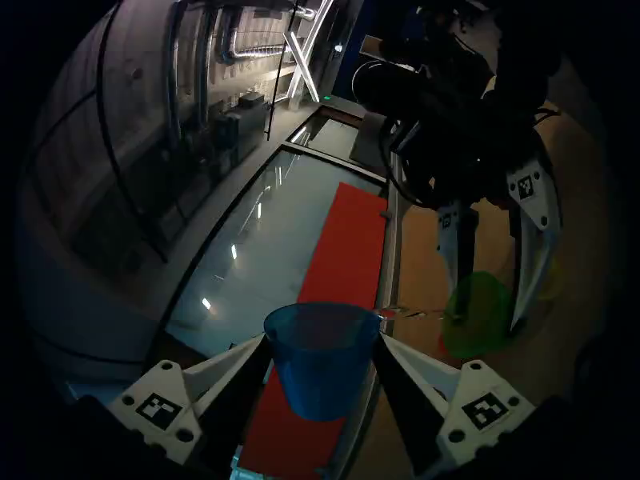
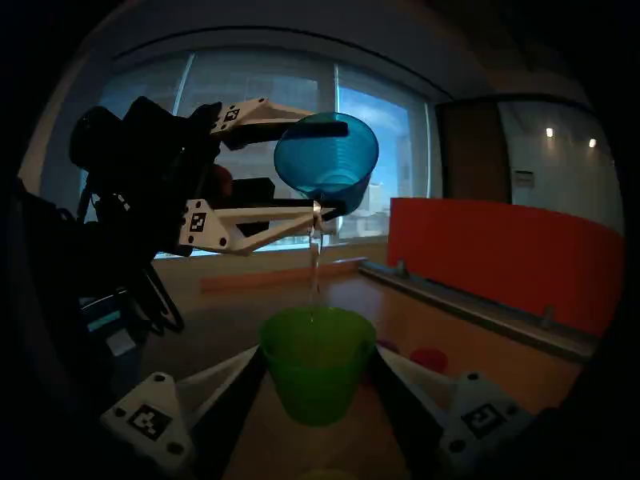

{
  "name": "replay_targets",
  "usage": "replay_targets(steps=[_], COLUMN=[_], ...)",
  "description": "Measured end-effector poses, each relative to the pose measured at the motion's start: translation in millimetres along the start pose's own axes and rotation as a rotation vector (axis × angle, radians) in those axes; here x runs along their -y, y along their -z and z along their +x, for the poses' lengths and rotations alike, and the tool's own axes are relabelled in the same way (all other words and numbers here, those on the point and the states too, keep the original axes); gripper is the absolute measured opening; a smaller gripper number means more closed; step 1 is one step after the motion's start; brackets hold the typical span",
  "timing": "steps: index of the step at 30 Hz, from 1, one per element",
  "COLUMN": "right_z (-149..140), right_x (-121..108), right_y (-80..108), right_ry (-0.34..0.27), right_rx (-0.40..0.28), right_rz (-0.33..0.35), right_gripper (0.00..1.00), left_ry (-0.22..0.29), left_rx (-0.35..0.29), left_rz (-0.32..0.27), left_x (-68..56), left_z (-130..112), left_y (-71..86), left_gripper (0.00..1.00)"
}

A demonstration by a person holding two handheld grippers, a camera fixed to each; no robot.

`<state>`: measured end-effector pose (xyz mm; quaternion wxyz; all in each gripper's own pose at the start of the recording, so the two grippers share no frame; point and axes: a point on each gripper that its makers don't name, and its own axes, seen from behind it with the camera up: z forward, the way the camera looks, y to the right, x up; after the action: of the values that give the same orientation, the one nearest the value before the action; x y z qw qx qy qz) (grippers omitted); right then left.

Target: Pour water

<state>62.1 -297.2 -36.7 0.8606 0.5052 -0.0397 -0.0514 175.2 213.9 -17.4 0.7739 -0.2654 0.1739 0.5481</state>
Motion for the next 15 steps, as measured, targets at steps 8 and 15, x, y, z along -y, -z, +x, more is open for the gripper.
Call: replay_targets(steps=[8,15], right_z=[1.2,1.2], right_x=[0.5,1.0], right_y=[0.8,1.1], right_ry=[0.002,0.003], right_rx=[-0.001,-0.002], right_rz=[0.0,-0.001], right_gripper=[0.89,0.89], left_ry=[-0.022,-0.043], left_rx=[0.002,0.001], left_rz=[-0.002,-0.005], left_x=[-0.5,2.9], left_z=[0.1,1.4], left_y=[-0.3,0.1], left_gripper=[0.85,0.85])
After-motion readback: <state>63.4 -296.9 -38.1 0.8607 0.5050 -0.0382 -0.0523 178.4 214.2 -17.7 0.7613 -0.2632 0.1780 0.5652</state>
